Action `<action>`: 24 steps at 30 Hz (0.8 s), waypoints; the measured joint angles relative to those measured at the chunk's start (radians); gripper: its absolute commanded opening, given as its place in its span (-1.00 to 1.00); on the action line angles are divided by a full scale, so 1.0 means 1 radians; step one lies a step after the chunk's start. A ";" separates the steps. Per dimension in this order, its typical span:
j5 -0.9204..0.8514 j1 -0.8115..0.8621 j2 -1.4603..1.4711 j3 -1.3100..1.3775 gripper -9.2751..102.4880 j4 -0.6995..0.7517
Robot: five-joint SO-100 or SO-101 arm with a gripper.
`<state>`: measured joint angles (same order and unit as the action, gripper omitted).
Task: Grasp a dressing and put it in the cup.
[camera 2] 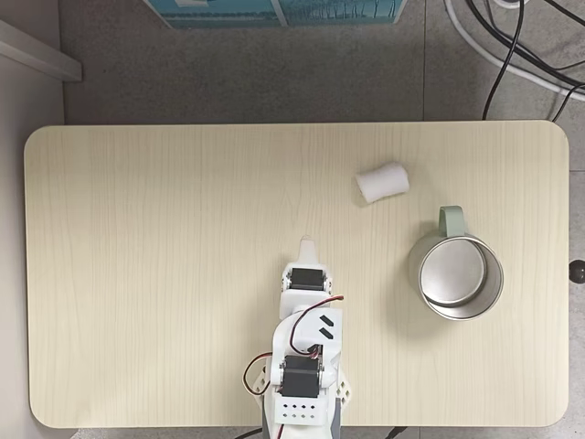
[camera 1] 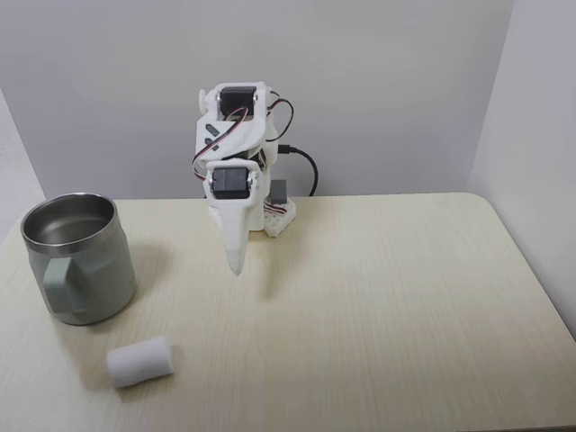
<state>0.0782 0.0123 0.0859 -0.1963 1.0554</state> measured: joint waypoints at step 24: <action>-0.109 -0.006 -0.006 -0.064 -0.82 0.035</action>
<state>-0.0307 0.0061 0.0798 -0.2608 1.0907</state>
